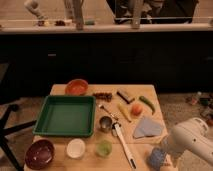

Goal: Wipe table surface with sponge

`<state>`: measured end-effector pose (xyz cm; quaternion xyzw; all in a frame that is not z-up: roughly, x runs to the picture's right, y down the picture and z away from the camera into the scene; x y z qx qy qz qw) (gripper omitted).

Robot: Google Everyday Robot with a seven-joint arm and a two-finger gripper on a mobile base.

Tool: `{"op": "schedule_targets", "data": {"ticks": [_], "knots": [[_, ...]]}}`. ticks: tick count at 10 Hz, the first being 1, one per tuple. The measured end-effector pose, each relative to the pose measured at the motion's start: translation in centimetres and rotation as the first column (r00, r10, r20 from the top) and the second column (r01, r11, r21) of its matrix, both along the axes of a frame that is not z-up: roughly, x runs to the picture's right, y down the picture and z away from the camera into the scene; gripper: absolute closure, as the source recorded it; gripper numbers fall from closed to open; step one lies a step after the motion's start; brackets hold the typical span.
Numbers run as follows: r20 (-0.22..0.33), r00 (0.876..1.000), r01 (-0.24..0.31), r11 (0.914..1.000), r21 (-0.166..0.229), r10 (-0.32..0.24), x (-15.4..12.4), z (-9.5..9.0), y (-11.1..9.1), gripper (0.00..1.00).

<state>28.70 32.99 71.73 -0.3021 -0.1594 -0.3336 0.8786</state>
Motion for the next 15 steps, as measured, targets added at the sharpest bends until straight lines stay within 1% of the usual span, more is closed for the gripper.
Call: {"op": "schedule_targets", "data": {"ticks": [2, 4, 5, 6, 7, 9, 10, 11, 12, 13, 15], "knots": [[0.024, 0.999, 0.024, 0.9992, -0.032, -0.023, -0.8, 1.3, 1.0, 0.2], [0.042, 0.998, 0.047, 0.9973, -0.057, -0.044, -1.3, 1.7, 1.4, 0.2], [0.052, 0.997, 0.057, 0.9963, -0.064, -0.054, -1.6, 1.9, 1.5, 0.22], [0.064, 0.996, 0.064, 0.9955, -0.069, -0.06, -1.9, 1.9, 1.6, 0.33], [0.071, 0.996, 0.065, 0.9953, -0.071, -0.06, -2.0, 1.8, 1.6, 0.41], [0.085, 0.995, 0.065, 0.995, -0.076, -0.058, -2.0, 1.8, 1.5, 0.62], [0.096, 0.994, 0.062, 0.9945, -0.084, -0.054, -1.9, 1.8, 1.6, 0.73], [0.097, 0.994, 0.061, 0.9945, -0.085, -0.052, -1.8, 1.8, 1.6, 0.81], [0.095, 0.994, 0.058, 0.9945, -0.087, -0.05, -1.6, 1.9, 1.7, 0.92], [0.094, 0.995, 0.052, 0.9948, -0.087, -0.044, -1.5, 1.9, 1.7, 0.98], [0.089, 0.995, 0.054, 0.9951, -0.083, -0.046, -1.2, 1.7, 1.5, 1.0]]}}
